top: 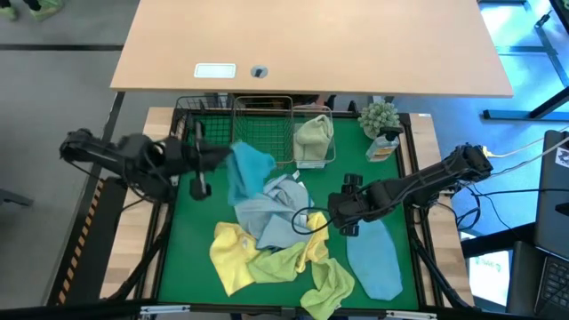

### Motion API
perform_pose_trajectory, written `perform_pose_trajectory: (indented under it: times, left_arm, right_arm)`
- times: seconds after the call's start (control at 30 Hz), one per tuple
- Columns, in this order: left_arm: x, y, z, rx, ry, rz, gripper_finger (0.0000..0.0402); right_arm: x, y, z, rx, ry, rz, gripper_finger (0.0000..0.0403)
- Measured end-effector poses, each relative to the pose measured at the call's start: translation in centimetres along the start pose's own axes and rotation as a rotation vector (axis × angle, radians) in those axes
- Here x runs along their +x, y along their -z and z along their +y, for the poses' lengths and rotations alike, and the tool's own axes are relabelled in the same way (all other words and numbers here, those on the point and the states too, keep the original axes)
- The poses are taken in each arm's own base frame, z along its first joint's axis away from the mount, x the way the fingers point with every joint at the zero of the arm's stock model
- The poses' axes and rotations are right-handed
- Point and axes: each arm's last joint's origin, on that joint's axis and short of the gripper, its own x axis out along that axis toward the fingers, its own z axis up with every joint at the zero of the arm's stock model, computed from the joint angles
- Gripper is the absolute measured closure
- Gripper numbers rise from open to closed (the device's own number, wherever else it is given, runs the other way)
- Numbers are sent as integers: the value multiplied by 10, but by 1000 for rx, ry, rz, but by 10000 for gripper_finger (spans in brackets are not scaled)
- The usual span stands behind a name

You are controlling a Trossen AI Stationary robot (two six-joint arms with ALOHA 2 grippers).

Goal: Sort microfiber towel by color & place in baskets
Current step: Put the blue microfiber cloth into the black wire basket

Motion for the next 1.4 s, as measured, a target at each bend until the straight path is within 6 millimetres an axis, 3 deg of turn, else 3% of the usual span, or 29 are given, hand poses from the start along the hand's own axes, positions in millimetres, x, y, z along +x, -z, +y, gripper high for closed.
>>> perform_pose_trajectory:
  times: [0.23,0.53,0.73,1.1,1.4]
  left_arm:
    - [-5,-32,33,106,-256,0,401]
    - [-22,-34,70,204,-539,114,401]
    - [-27,-18,86,228,-661,259,401]
    - [-42,33,111,202,-846,716,401]
    - [-40,76,125,172,-869,963,401]
  right_arm:
    - [3,-1,2,8,-11,-24,178]
    - [2,-8,4,28,-38,-85,178]
    - [2,-8,4,28,-38,-85,178]
    - [2,-7,5,25,-80,-66,178]
    - [2,-6,8,22,-158,-34,178]
